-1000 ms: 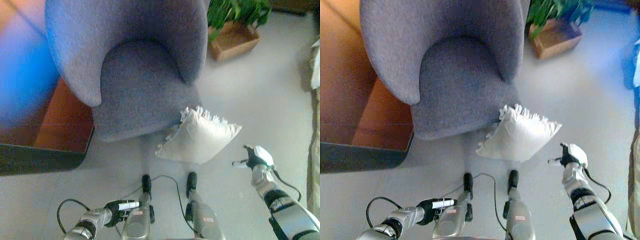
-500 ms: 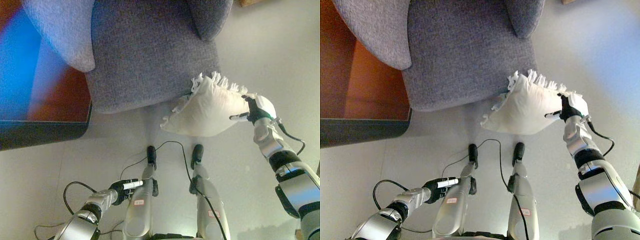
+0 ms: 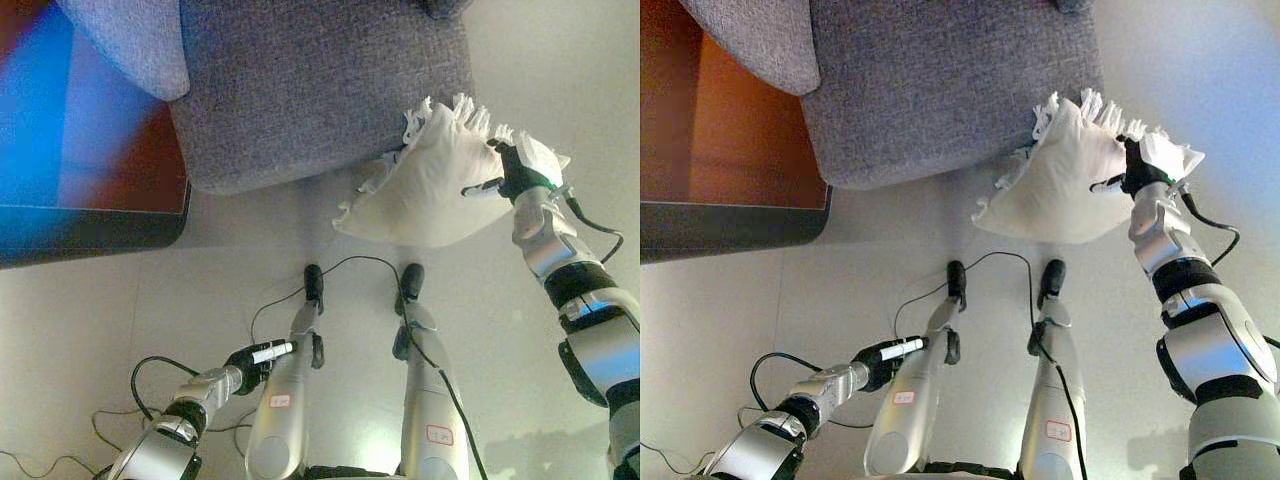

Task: Pick up the pillow and put it on the sofa.

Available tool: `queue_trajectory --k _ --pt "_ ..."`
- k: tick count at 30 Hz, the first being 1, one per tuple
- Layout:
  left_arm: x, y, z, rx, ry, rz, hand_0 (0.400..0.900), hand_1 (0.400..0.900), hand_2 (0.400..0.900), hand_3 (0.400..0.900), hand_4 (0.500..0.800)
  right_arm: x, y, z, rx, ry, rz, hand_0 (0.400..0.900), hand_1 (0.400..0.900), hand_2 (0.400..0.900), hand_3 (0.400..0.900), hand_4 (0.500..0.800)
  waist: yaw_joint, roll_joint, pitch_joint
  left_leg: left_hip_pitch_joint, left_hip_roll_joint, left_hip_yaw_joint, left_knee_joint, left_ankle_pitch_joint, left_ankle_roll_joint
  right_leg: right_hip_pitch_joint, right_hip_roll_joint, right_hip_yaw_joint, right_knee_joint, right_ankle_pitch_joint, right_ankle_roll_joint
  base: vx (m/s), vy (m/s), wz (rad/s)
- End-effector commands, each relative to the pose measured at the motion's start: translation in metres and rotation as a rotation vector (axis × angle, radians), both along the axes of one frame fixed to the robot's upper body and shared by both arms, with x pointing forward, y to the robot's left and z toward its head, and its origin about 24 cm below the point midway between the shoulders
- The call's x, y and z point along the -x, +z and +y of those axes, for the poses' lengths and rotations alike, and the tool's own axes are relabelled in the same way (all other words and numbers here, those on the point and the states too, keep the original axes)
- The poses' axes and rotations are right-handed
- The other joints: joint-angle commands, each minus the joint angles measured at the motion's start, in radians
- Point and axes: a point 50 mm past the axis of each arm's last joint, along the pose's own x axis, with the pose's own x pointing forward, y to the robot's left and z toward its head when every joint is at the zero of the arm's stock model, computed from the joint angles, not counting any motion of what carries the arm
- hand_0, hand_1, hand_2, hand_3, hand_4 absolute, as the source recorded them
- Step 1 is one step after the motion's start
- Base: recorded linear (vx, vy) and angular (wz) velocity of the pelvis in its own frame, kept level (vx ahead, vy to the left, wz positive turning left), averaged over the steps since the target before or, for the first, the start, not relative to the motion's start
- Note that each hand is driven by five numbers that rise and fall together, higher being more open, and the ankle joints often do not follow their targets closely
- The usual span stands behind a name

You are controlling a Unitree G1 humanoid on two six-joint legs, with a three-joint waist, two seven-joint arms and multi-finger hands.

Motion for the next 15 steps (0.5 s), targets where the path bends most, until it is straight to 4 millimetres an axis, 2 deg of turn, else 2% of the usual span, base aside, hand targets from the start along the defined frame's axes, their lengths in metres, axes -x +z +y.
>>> queue_trajectory --k 1,3,4,5,15 --pt "0.044 -0.028 0.001 0.003 0.018 0.182 0.9 0.9 0.9 0.9 0.8 0.005 0.08 -0.009 0.138 -0.026 -0.219 0.9 0.9 0.9 0.9 0.8 0.005 0.048 0.02 -0.095 -0.035 -0.017 0.094 -0.059 0.019 -0.034 0.061 -0.014 0.122 -0.138 0.017 0.0 0.055 0.06" --pt "0.048 -0.03 0.001 0.014 0.033 0.191 0.9 0.9 0.9 0.9 0.8 0.004 0.088 -0.004 0.138 -0.032 -0.249 0.9 0.9 0.9 0.9 0.8 0.004 0.052 0.02 -0.102 -0.037 -0.02 0.116 -0.085 0.012 -0.047 0.057 0.001 0.162 -0.177 0.022 0.04 0.03 0.08" --pt "0.047 -0.029 0.001 0.014 0.033 0.187 0.9 0.9 0.9 0.9 0.8 0.004 0.09 -0.004 0.138 -0.032 -0.254 0.9 0.9 0.9 0.9 0.8 0.007 0.054 0.02 -0.119 -0.033 -0.017 0.112 -0.06 0.018 -0.06 0.059 -0.007 0.15 -0.148 0.013 0.08 0.014 0.1" --pt "0.049 -0.031 0.0 0.023 0.039 0.195 0.9 0.9 0.9 0.9 0.8 0.003 0.093 -0.001 0.131 -0.035 -0.263 0.9 0.9 0.9 0.9 0.8 0.006 0.056 0.02 -0.115 -0.037 -0.02 0.127 -0.087 0.013 -0.062 0.054 0.005 0.179 -0.185 0.019 0.0 0.026 0.09" --pt "0.059 -0.035 -0.003 0.076 0.046 0.204 0.9 0.9 0.9 0.9 0.8 0.0 0.126 0.015 0.094 -0.012 -0.321 0.9 0.9 0.9 0.9 0.8 0.025 0.084 0.02 -0.188 -0.038 -0.033 0.208 -0.105 0.018 -0.136 0.042 0.02 0.267 -0.219 0.001 0.01 0.027 0.07"
